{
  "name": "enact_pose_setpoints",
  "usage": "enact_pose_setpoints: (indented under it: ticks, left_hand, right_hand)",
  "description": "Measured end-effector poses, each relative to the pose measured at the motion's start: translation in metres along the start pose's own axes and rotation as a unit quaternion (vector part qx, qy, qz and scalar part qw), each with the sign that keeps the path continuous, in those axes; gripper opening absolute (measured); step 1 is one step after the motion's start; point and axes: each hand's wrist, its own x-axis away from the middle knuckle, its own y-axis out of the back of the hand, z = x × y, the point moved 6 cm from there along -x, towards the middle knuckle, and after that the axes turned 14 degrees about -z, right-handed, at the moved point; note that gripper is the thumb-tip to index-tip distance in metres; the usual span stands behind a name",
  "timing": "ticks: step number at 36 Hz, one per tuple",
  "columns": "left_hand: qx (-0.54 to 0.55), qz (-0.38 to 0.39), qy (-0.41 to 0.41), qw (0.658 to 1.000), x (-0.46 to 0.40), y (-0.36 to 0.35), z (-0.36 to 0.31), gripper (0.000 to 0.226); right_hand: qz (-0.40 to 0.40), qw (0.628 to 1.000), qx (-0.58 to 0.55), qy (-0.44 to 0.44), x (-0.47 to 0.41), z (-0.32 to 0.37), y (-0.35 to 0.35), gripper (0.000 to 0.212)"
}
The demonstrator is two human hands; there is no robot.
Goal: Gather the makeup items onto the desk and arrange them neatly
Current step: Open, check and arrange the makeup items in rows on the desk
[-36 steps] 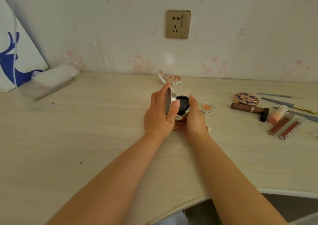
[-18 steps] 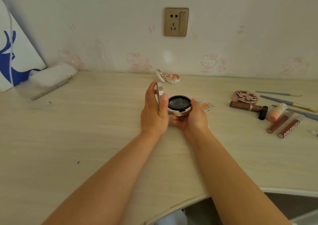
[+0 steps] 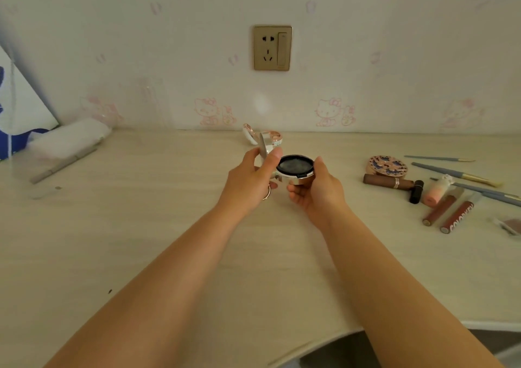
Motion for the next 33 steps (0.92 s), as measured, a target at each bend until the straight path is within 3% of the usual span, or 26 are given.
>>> enact_pose_setpoints:
  ticks: [10, 16, 22, 33]
  left_hand:
    - [-0.031, 0.041, 0.006, 0.999, -0.047, -0.049, -0.029, 0.047]
    - [-0.072, 0.032, 0.021, 0.997, -0.084, -0.078, -0.024, 0.068]
    - [-0.104, 0.061, -0.013, 0.993, -0.103, -0.105, -0.014, 0.067]
    - [-0.112, 0.041, -0.023, 0.993, -0.123, -0.129, 0.004, 0.057]
  right_hand:
    - [-0.006, 1.0, 0.003, 0.015, -0.048, 0.039, 0.002, 0.035]
    - [0.025, 0.988, 0.104, 0.113, -0.085, 0.051, 0.002, 0.065]
    - [-0.051, 0.895, 0.361, 0.258, -0.121, 0.056, 0.005, 0.085]
    - [-0.085, 0.839, 0.442, 0.305, -0.159, 0.053, -0.002, 0.079]
